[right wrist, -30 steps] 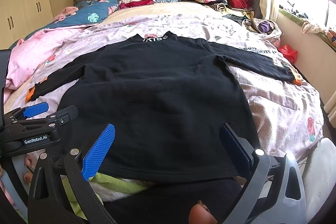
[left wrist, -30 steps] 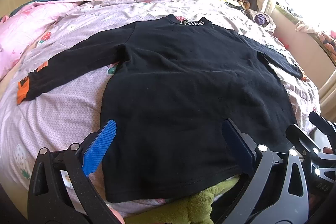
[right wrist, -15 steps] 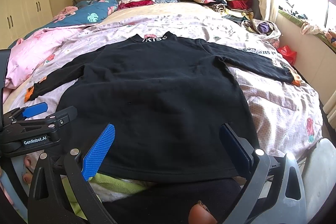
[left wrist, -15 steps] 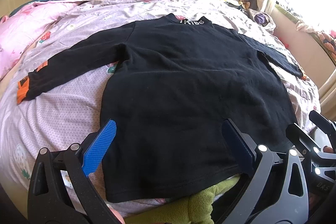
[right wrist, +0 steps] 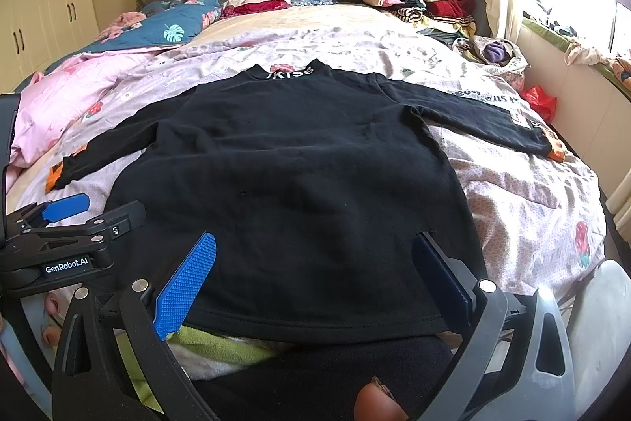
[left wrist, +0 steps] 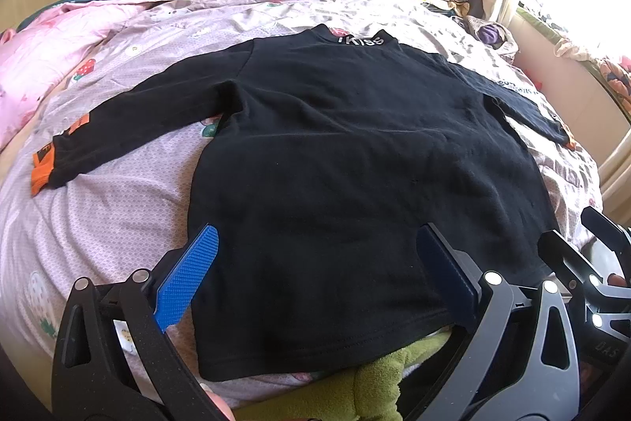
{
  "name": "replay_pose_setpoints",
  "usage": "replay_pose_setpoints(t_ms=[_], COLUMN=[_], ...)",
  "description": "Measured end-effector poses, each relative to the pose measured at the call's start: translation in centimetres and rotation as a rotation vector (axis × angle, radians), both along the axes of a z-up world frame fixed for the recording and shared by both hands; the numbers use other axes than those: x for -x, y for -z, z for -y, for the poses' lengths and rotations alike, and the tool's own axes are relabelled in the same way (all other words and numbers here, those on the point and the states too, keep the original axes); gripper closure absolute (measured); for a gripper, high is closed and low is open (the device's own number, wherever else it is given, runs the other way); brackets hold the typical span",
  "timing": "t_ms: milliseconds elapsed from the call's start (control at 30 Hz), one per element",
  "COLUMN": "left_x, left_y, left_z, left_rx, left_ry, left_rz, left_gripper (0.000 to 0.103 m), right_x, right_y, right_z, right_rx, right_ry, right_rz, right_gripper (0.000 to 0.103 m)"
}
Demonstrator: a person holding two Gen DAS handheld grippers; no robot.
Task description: Fold small clothes
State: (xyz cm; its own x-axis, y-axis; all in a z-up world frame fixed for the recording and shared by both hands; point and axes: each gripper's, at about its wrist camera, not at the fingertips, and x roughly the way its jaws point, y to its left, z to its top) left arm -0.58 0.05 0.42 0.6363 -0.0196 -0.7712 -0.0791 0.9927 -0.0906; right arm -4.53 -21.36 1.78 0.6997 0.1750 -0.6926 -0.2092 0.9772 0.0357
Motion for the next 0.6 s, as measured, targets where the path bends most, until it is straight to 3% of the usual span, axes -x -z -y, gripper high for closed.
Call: replay_pose_setpoints(t_ms=[600], left_x=[-1.1], left_y=[0.3], left_z=[-0.3], left_rx=[-0.009], left_ry=[0.007], left_rz=[-0.007], left_gripper=[0.008], right_x=[-0.9], right_y=[0.2], right_z=[-0.3], right_rx=[0.008], right_ry=[-0.004], right_rz=[-0.012], right_gripper=[0.004])
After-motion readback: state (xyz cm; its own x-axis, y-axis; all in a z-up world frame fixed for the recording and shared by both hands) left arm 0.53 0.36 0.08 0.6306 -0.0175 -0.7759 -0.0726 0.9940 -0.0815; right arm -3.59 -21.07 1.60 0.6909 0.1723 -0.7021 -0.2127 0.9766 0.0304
